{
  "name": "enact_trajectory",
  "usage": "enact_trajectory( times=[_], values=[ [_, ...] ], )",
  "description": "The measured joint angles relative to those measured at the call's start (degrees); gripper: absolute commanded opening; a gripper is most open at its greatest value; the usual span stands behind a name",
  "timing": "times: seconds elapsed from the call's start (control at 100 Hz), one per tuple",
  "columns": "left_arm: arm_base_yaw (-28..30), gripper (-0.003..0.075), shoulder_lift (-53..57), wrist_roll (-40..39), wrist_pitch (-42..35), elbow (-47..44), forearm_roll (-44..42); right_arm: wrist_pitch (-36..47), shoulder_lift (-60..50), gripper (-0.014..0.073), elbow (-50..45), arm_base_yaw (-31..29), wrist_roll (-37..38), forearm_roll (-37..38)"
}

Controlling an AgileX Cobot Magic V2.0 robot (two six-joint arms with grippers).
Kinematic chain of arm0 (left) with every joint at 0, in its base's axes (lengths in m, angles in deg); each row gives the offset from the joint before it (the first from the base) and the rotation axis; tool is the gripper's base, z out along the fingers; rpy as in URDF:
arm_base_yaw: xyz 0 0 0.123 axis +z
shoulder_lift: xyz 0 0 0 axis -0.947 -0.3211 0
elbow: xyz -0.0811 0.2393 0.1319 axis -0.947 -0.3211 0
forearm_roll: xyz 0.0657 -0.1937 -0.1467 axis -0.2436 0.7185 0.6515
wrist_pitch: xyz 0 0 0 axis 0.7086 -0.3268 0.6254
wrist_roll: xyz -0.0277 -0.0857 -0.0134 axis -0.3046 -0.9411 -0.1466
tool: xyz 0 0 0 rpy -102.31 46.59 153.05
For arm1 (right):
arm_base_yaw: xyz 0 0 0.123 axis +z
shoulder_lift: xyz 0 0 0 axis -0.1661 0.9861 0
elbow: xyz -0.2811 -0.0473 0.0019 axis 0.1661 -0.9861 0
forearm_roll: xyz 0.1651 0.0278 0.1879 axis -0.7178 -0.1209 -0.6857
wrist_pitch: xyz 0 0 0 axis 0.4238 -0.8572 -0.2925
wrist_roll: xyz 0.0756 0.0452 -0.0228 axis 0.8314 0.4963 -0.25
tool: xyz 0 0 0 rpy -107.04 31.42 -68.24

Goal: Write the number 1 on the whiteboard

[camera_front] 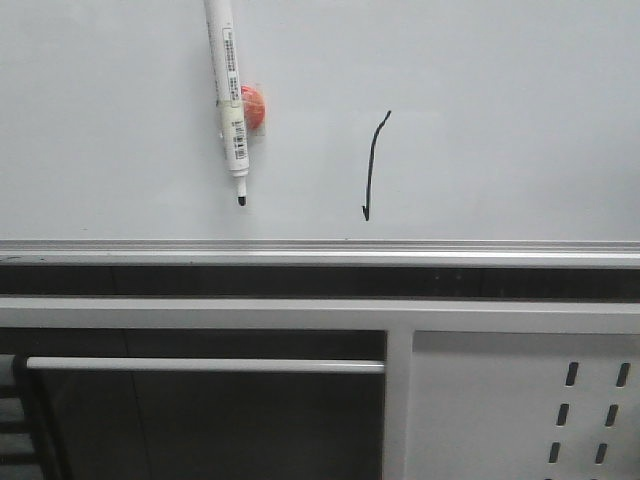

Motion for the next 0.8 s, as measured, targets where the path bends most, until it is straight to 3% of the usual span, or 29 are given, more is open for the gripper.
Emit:
enact_trajectory(
  times=[0.21,0.8],
  values=[
    [0.0,-0.0018,0.0,4.3,-0.1,0.0,2.6,0.0,0.0,-0.0071,0.0,0.0,0.0,0.0],
    [0.5,-0.0018,0.0,4.3,-0.1,0.0,2.9,0.0,0.0,-0.0071,0.0,0.0,0.0,0.0]
  ],
)
